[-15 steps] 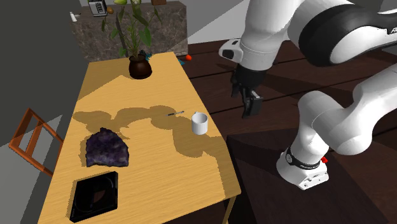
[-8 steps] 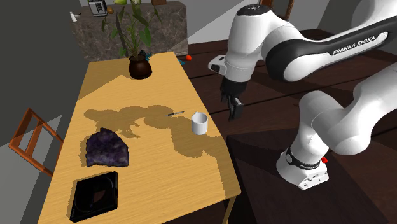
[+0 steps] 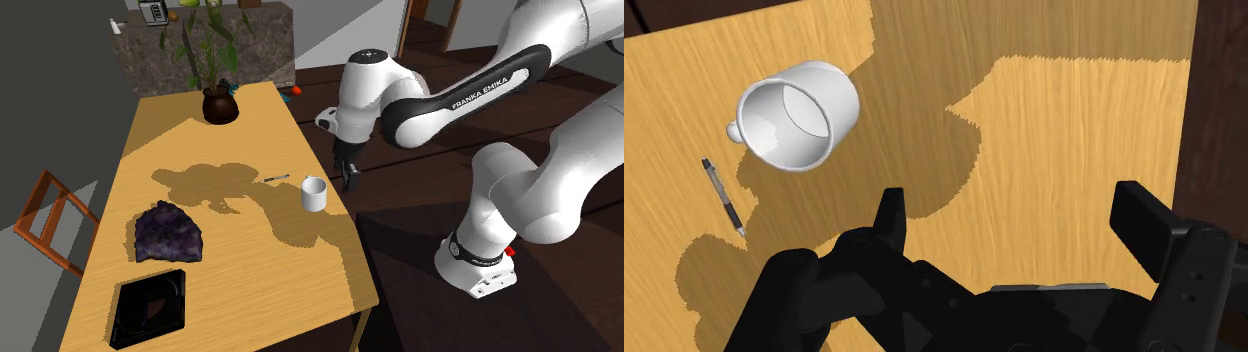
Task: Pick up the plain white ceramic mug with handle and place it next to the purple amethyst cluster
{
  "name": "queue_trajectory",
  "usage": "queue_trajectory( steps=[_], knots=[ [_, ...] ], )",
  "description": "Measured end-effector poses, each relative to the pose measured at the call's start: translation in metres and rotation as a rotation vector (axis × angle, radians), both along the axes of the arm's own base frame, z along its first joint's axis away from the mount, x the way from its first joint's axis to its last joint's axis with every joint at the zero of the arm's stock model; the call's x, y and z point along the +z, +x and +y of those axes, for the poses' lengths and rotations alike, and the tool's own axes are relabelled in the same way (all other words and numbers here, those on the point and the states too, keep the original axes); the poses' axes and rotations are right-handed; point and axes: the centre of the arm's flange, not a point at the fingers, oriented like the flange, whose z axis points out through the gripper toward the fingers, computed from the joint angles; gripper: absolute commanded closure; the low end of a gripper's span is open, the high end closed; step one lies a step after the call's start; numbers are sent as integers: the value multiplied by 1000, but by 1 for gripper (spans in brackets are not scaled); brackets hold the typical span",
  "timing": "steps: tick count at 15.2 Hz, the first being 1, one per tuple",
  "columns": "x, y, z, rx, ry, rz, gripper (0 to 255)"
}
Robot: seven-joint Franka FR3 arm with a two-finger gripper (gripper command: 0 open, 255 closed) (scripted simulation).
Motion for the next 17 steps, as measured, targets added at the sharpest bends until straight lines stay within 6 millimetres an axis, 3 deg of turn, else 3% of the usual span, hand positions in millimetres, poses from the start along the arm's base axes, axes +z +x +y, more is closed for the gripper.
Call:
queue_trajectory(
  steps=[3,17],
  knots=[
    [-24,6,-27,-7,10,-9,0],
    [-170,33,-145,-38,52,-49,0]
  ],
)
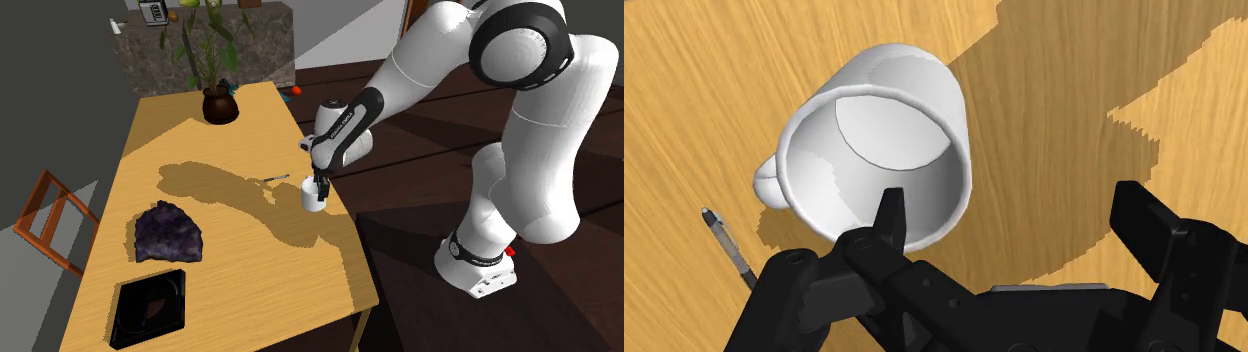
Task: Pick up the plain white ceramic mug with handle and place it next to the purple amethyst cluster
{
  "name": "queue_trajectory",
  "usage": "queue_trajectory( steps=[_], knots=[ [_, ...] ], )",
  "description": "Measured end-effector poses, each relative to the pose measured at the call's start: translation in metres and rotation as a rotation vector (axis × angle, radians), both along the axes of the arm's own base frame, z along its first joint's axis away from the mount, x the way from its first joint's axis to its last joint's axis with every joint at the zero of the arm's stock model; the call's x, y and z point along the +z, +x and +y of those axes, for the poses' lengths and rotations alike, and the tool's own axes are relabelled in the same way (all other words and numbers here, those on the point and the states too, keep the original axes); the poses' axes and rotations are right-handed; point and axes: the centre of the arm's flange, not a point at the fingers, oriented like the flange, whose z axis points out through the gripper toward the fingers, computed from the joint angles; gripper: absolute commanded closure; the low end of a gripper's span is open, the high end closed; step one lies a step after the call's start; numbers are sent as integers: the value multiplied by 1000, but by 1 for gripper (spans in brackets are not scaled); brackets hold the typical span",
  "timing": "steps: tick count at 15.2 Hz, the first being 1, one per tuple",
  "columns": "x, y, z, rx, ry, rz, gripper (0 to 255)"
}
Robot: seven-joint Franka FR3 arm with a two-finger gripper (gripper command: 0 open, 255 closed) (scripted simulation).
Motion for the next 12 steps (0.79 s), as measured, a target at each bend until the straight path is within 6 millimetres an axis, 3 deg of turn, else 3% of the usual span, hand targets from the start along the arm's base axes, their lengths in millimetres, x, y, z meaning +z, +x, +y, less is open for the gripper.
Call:
queue_trajectory(
  steps=[4,9,12],
  knots=[
    [-27,5,-19,-5,7,-7,0],
    [-56,8,-18,-5,8,-8,0],
    [-62,9,-18,-6,8,-8,0]
  ],
)
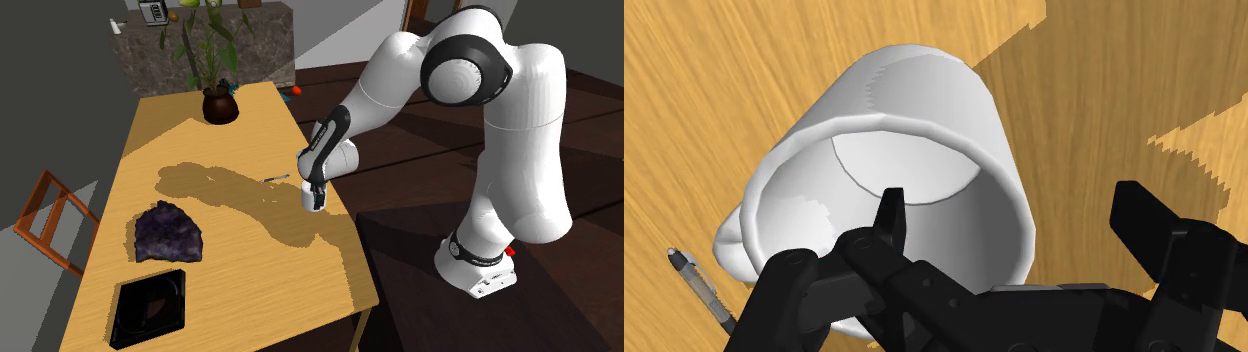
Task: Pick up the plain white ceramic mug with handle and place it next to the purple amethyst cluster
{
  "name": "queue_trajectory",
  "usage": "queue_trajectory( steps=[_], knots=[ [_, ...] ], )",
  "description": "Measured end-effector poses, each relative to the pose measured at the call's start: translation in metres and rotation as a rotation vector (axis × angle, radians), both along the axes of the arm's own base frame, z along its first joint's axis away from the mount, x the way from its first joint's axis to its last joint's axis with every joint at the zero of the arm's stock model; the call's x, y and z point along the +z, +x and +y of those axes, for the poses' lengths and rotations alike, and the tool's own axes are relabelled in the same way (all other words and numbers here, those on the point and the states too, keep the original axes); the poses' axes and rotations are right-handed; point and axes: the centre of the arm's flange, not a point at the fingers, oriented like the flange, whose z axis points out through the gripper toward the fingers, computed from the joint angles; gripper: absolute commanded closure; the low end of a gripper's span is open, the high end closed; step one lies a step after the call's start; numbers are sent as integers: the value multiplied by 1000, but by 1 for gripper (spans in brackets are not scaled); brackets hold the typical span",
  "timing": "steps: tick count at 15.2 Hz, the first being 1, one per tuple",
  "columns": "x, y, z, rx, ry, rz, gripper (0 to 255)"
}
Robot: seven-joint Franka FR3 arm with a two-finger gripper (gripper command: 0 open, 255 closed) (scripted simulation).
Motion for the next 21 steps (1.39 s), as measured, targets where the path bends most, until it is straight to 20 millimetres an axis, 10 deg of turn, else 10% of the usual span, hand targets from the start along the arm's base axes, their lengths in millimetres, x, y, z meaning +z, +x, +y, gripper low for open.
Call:
queue_trajectory(
  steps=[4,5,21],
  knots=[
    [-1,0,0,0,0,0,0],
    [-1,0,0,0,0,0,255],
    [25,1,-1,0,0,0,255]
  ],
)
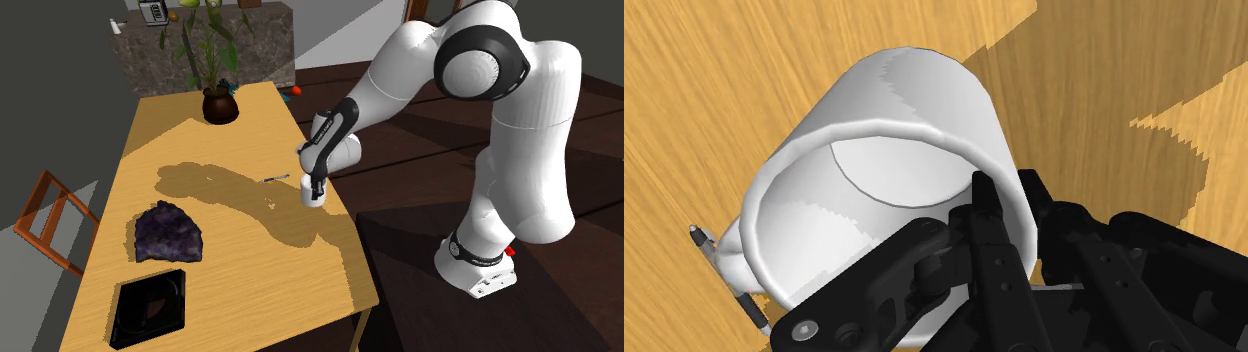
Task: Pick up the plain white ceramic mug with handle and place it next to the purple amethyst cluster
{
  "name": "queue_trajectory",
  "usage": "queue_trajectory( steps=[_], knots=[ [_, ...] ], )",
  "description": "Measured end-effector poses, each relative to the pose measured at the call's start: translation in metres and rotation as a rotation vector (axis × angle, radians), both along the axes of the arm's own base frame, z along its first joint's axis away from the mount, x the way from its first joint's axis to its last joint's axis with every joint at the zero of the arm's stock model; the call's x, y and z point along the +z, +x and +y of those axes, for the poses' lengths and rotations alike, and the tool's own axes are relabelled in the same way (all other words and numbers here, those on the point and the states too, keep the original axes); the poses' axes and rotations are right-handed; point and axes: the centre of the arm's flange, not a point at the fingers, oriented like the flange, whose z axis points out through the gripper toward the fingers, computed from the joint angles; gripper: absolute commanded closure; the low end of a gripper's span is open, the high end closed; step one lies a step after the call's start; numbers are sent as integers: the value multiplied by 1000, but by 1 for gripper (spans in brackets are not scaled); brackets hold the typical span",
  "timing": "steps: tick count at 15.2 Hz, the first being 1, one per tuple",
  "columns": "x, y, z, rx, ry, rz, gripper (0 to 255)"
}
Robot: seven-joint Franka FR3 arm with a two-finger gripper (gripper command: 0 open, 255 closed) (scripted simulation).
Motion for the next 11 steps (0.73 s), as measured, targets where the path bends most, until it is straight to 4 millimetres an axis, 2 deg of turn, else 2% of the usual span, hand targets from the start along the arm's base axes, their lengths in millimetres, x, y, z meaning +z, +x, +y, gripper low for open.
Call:
queue_trajectory(
  steps=[11],
  knots=[
    [58,-1,0,0,0,0,255]
  ],
)
